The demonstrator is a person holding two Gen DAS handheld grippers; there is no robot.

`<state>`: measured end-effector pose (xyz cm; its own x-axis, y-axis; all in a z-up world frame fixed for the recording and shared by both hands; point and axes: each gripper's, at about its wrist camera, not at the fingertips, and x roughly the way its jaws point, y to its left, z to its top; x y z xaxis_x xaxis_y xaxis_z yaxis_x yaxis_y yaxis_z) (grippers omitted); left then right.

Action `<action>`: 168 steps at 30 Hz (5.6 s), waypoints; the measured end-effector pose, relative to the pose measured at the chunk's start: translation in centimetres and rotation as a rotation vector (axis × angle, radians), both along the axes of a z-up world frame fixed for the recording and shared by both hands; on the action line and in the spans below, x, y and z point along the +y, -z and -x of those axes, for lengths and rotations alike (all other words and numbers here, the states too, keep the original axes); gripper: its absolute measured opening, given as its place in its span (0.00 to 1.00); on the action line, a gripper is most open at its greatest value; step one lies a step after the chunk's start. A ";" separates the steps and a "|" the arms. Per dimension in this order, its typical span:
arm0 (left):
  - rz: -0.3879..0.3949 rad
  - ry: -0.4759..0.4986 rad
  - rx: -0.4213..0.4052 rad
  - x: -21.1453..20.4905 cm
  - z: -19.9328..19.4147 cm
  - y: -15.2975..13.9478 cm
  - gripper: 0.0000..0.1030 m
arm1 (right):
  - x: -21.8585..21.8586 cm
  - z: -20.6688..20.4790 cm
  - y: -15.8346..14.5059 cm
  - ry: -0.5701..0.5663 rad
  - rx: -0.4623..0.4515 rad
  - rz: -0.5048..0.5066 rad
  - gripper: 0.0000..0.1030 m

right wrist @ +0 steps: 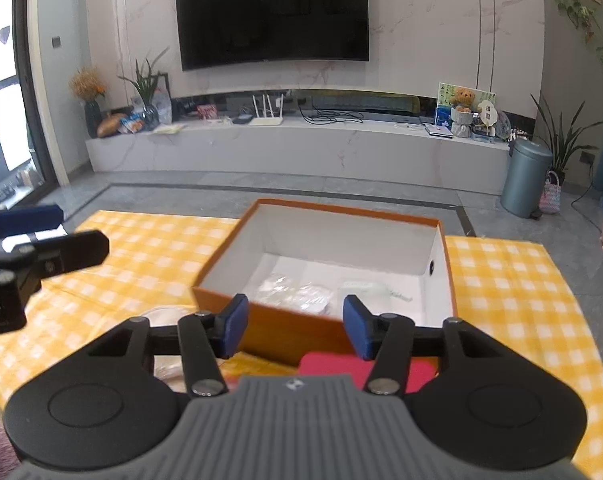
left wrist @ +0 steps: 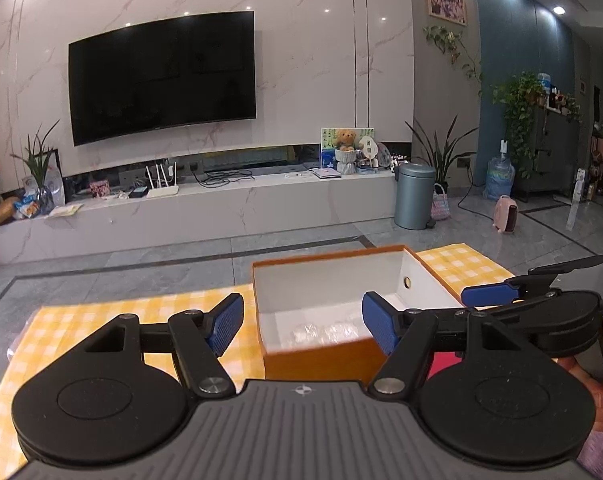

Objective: Organize soft objects

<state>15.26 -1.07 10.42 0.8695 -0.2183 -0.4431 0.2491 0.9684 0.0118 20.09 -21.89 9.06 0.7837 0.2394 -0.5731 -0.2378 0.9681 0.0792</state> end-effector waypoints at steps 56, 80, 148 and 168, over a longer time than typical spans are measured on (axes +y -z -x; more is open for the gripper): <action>0.183 -0.046 0.508 2.8 1.6 17.0 0.62 | 2.7 8.1 14.5 -0.009 0.341 -0.032 0.22; 0.280 -0.043 0.493 1.9 1.3 17.6 0.11 | 3.9 8.1 15.1 -0.004 0.216 0.074 0.23; 0.209 0.005 0.392 0.7 4.4 15.5 0.02 | 1.5 7.9 15.9 0.061 0.297 -0.014 0.27; 0.383 0.033 0.239 3.3 9.6 5.7 0.01 | 0.8 10.9 12.8 0.056 0.218 -0.048 0.27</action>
<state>5.69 2.18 4.75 0.7427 -0.4313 -0.5123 0.2317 0.8832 -0.4077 9.15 -21.10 -3.76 0.6555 0.2296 -0.7194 -0.1556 0.9733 0.1687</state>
